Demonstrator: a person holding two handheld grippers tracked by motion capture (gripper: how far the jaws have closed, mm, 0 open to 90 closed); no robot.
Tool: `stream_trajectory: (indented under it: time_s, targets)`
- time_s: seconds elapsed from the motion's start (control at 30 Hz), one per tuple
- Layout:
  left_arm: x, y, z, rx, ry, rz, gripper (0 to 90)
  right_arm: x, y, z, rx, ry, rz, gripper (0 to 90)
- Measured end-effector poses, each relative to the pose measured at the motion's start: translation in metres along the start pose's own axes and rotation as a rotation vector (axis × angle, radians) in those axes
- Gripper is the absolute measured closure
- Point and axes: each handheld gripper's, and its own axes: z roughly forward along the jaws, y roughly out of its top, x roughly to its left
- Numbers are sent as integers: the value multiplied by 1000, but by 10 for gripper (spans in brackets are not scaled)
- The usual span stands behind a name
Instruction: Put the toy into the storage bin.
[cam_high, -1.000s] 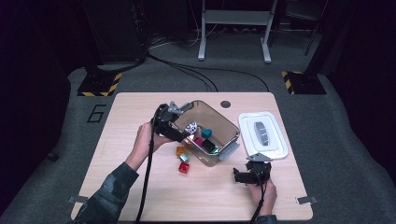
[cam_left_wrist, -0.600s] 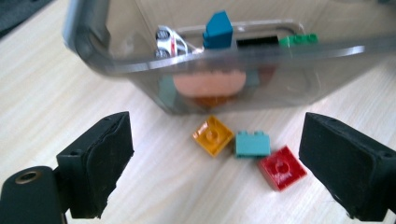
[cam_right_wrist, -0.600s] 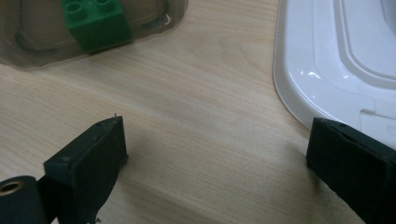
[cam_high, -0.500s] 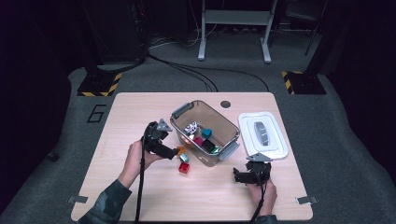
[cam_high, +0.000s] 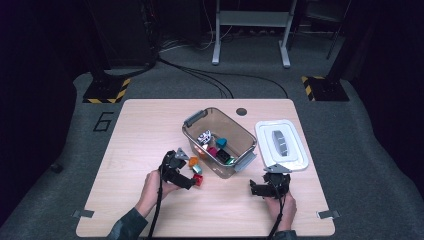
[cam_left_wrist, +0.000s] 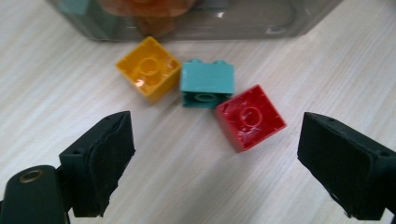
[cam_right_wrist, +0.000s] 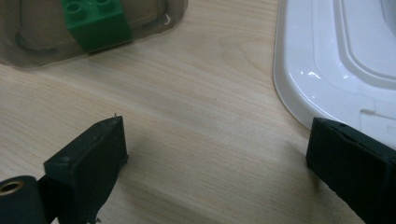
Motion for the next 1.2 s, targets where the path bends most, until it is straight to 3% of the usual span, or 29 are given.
stream_trajectory:
  time_s: [0.17, 0.4, 0.97, 1.03, 1.2]
  targets:
    - [-11, 0, 8, -3, 9, 2, 128, 0, 0, 0, 0, 0, 0, 42]
    - [-22, 2, 18, 11, 25, 46, 195, 0, 0, 0, 0, -1, 0, 43]
    - [-24, -2, 24, 42, 30, 71, 482, 0, 0, 0, 0, 0, -1, 42]
    - [-24, -3, 24, 43, 28, 71, 576, 0, 0, 0, -1, 0, -1, 43]
    - [-21, -7, 21, 42, 21, 74, 587, 0, 0, 0, 1, 0, 1, 42]
